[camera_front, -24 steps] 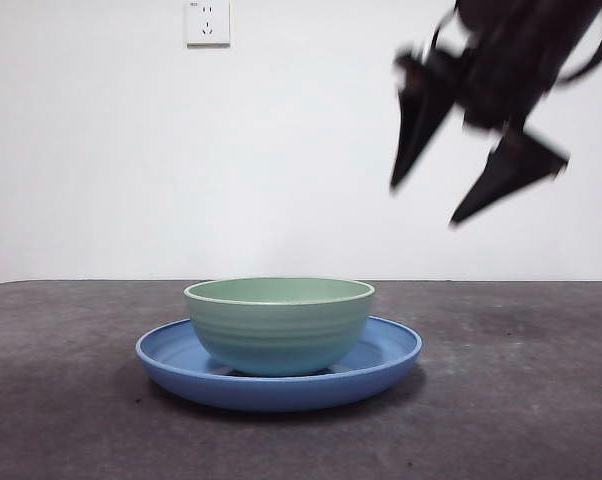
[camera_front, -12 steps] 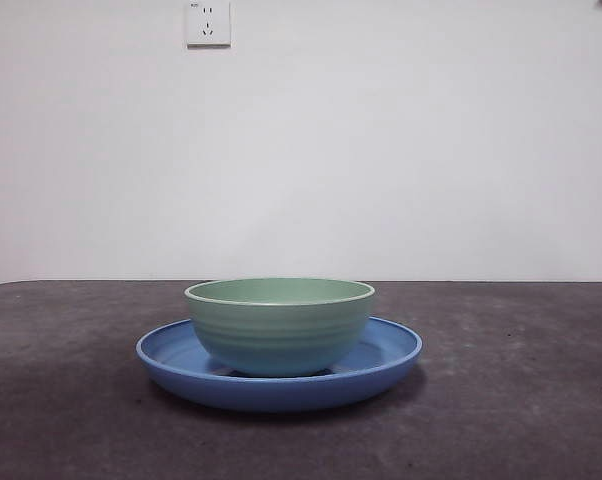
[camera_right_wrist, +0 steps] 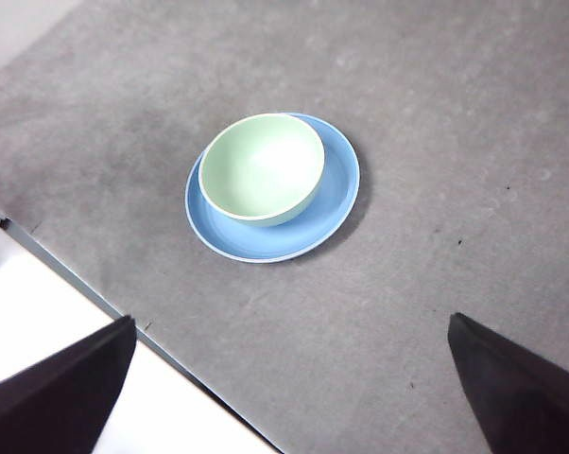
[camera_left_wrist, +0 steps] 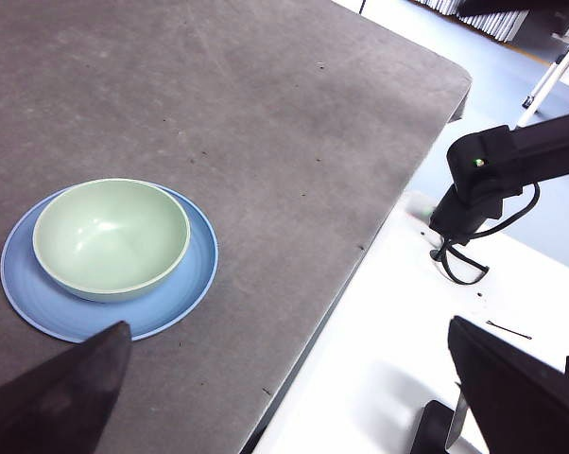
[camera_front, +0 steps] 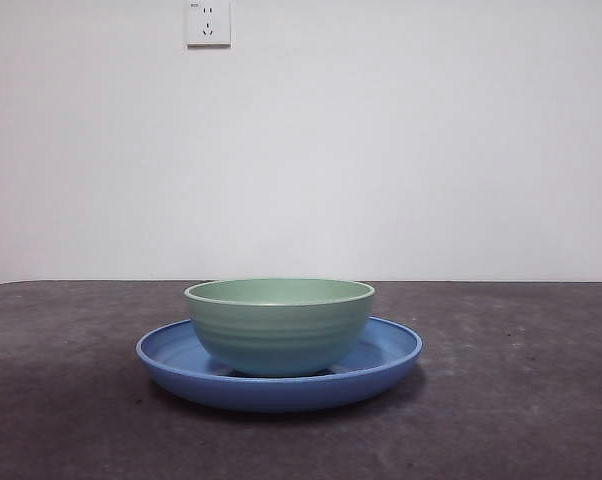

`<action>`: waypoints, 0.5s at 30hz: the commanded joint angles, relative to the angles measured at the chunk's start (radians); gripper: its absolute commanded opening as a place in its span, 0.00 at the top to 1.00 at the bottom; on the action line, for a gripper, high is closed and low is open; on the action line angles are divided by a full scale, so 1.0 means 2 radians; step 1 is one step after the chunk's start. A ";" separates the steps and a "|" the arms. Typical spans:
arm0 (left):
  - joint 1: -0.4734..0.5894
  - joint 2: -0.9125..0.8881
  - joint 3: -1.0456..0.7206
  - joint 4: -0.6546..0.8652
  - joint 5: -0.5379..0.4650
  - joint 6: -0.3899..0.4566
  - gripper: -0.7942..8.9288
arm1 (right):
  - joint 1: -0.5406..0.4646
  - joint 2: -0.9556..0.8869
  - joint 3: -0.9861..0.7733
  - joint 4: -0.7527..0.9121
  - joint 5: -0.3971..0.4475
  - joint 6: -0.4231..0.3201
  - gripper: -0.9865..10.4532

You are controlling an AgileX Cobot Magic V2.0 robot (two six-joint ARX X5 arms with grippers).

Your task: Place the green bowl on the blue plate

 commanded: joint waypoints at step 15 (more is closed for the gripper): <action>-0.002 0.001 0.005 0.005 -0.001 0.003 0.38 | 0.003 -0.101 -0.064 0.002 -0.054 -0.003 0.39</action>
